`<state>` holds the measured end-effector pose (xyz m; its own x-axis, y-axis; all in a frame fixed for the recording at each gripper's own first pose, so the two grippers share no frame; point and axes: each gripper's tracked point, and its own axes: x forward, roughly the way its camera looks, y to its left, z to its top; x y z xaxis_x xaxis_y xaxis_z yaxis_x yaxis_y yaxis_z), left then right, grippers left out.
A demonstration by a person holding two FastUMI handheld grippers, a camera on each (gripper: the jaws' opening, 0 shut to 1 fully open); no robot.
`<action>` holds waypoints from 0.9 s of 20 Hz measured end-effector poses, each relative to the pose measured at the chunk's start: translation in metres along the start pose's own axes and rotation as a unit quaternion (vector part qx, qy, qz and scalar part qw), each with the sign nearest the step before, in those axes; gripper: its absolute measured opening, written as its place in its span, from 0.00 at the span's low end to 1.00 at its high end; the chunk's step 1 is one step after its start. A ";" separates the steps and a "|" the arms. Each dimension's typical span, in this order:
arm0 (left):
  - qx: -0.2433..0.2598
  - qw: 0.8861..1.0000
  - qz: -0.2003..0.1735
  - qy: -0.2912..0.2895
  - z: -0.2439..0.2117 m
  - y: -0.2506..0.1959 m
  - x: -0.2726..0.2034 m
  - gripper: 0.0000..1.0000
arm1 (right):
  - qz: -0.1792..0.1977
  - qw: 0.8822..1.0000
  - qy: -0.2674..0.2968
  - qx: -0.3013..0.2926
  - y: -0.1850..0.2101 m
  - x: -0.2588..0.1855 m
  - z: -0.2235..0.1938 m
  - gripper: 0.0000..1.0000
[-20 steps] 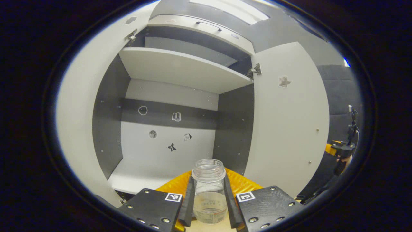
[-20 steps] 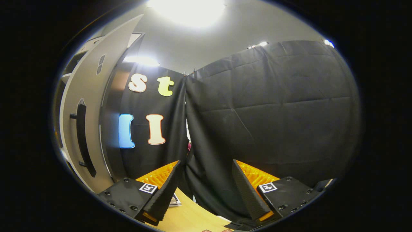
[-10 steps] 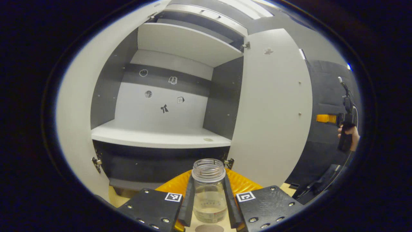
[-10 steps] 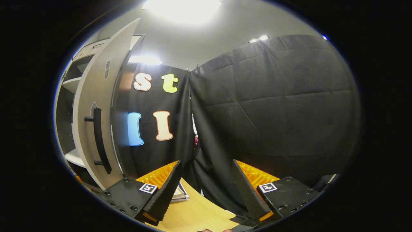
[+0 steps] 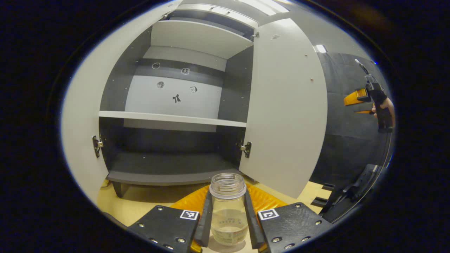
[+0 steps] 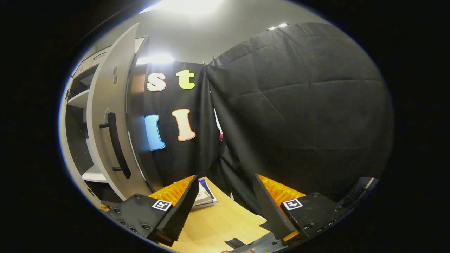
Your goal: Grasp the bottle in the cabinet with the left hand and place it on the coaster, then close the right door with the right hand and the left door with the left hand.
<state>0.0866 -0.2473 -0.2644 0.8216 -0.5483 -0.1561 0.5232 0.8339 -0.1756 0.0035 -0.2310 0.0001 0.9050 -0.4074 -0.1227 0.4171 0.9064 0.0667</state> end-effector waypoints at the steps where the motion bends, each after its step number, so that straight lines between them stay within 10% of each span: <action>1: 0.007 1.000 0.000 0.002 -0.010 -0.003 0.001 0.53 | -0.001 1.000 0.007 -0.001 -0.002 -0.003 -0.004 0.98; 10: 0.064 0.998 -0.005 0.011 -0.054 -0.026 -0.002 0.41 | -0.010 0.999 0.044 -0.001 -0.022 -0.025 -0.023 0.99; 17: 0.049 0.998 0.002 0.035 -0.059 -0.027 -0.014 0.55 | -0.024 0.998 0.058 0.000 -0.032 -0.031 -0.043 0.99; 18: 0.044 0.998 0.000 0.040 -0.059 -0.026 -0.016 0.75 | -0.025 0.998 0.062 0.001 -0.033 -0.032 -0.048 0.99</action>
<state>0.0467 -0.2644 -0.3143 0.8029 -0.5487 -0.2331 0.5440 0.8343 -0.0900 -0.0435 -0.2425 -0.0453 0.8661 -0.4343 -0.2476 0.4611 0.8853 0.0602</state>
